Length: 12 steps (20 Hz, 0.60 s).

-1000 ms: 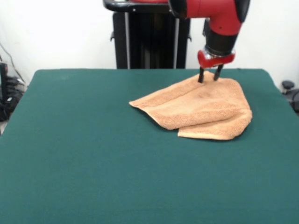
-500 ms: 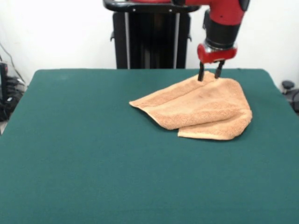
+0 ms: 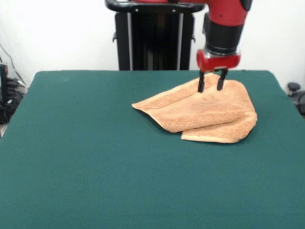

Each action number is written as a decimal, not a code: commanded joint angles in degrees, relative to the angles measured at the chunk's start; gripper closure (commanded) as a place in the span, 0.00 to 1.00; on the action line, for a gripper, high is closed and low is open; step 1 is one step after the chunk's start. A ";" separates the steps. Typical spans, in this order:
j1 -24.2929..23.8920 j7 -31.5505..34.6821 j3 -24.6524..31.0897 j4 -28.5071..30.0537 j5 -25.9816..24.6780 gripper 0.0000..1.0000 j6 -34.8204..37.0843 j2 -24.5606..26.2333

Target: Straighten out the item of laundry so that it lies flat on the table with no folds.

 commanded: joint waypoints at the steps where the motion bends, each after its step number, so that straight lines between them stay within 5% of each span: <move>1: -0.75 4.92 4.04 -10.63 -1.00 0.00 -1.84 6.00; 12: -2.21 6.51 5.14 -13.97 -0.25 0.00 -2.09 8.10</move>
